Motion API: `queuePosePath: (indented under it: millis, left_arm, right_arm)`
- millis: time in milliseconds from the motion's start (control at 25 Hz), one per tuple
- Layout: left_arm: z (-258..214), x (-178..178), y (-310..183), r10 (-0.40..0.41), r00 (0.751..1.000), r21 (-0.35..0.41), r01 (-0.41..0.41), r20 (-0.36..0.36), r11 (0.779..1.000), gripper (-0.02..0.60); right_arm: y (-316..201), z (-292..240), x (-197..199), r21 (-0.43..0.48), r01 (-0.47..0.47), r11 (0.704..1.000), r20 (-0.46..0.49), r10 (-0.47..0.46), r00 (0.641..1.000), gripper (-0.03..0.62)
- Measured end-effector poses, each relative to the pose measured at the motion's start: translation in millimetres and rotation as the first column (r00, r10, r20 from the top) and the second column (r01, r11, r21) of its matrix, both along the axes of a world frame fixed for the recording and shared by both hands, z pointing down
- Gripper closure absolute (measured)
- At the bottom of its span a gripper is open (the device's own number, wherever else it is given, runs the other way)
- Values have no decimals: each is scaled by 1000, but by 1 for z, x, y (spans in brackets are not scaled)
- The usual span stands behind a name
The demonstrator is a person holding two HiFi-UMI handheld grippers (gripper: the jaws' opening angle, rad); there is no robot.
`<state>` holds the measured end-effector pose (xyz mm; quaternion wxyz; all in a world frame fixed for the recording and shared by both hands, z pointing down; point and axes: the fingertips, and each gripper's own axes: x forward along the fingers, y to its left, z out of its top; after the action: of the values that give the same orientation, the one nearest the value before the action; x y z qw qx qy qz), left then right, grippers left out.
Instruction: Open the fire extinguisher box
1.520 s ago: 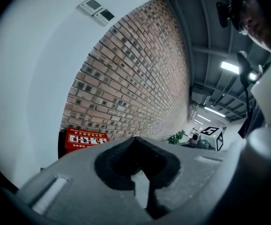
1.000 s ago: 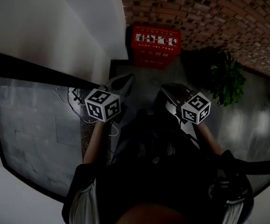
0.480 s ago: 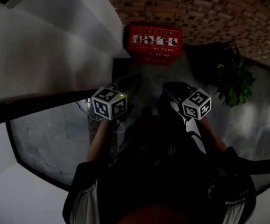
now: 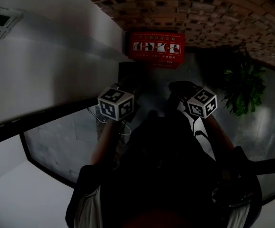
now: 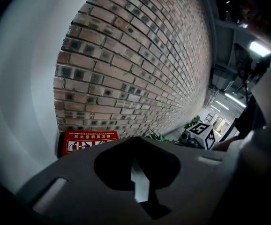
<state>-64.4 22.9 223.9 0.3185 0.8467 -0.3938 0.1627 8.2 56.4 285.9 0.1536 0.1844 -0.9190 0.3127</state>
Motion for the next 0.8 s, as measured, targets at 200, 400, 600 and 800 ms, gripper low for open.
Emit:
queuePosePath:
  millis: [200,400,600,800]
  left_arm:
    - [-5,15,-17,-47,998,-27,46,-31,999,581]
    - [-7,23,-27,-81,996,-33,80,-23,996,581]
    - [-6,25,-32,-87,996,-14,87,1,996,581]
    - [7,14,-35,-91,995,-20,92,35,996,581]
  right_arm:
    - [-17,4,13,-14,38,999,14,-38,999,595]
    - [-23,12,22,-31,81,996,27,-81,996,595]
    - [-30,21,26,-42,103,994,21,-102,995,595]
    - [-28,24,19,-54,112,992,22,-111,994,595]
